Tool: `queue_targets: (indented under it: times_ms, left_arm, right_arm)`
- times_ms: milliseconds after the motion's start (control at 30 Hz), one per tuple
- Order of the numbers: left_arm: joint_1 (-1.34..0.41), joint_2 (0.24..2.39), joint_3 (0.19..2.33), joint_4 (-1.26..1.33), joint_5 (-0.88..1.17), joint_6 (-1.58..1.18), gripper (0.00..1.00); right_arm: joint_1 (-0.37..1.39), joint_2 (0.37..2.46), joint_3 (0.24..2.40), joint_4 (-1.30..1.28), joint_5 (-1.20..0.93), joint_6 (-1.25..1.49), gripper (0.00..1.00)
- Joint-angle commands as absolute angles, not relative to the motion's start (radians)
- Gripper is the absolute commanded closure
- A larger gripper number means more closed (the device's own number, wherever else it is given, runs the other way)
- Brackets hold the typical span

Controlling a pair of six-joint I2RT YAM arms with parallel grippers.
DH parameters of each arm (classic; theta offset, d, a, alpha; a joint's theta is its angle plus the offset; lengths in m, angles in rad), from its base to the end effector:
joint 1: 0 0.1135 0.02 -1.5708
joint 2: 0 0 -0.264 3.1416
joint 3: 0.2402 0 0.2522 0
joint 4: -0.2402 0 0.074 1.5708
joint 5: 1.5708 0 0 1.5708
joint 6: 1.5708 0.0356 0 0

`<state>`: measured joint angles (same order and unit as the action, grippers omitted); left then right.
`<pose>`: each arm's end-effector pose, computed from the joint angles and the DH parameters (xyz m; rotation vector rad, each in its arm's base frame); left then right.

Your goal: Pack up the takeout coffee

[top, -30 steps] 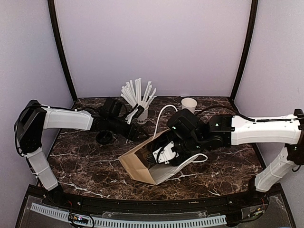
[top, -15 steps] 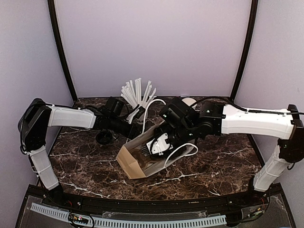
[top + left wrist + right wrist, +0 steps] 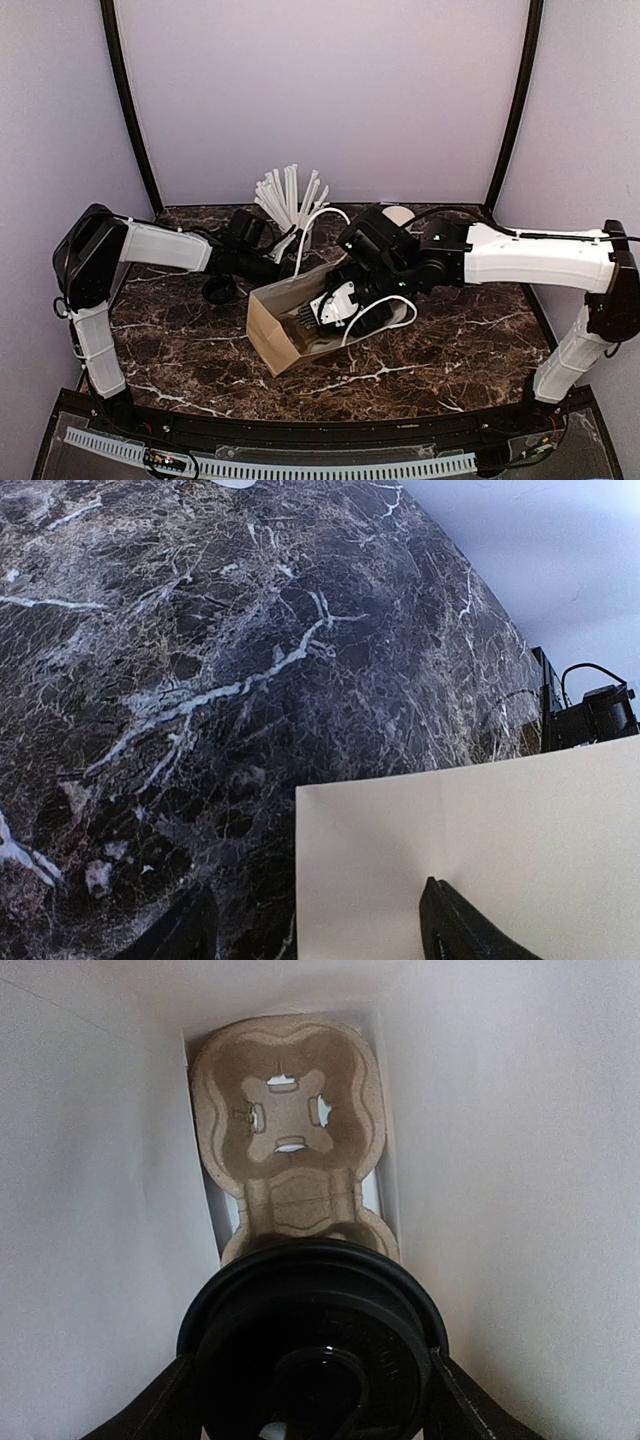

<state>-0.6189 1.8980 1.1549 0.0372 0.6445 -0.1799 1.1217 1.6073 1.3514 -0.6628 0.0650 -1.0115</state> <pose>0.3165 -0.2517 0.1755 0.8613 2.2048 -1.1396 0.1533 0.3127 0.2863 -2.1642 1.2254 -0.0344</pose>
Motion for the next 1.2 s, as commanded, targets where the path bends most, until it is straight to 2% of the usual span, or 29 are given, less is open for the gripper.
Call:
queue_targets:
  times_ms: [0, 233, 567, 833, 1000, 1167]
  left_arm:
    - [-0.634, 1.936, 1.161, -0.003, 0.684, -0.179, 0.28]
    - [-0.620, 1.927, 1.165, -0.012, 0.648, -0.170, 0.28]
    - [-0.543, 1.725, 1.135, -0.082, 0.487, -0.159, 0.27]
    - [-0.491, 1.584, 1.100, -0.134, 0.445, -0.121, 0.26]
    - [-0.491, 1.517, 1.109, -0.186, 0.428, -0.093, 0.26]
    - [-0.489, 1.464, 1.100, -0.216, 0.396, -0.082, 0.25]
  right_arm:
    - [1.090, 1.642, 1.340, -0.571, 0.065, -1.011, 0.64]
    - [1.036, 1.718, 1.418, -0.637, -0.026, -0.978, 0.64]
    - [0.958, 1.886, 1.659, -0.929, -0.232, -0.965, 0.63]
    - [0.957, 1.905, 1.672, -0.993, -0.317, -0.953, 0.63]
    - [0.986, 1.945, 1.738, -1.130, -0.279, -0.940, 0.62]
    - [1.028, 1.948, 1.737, -1.135, -0.213, -0.888, 0.61]
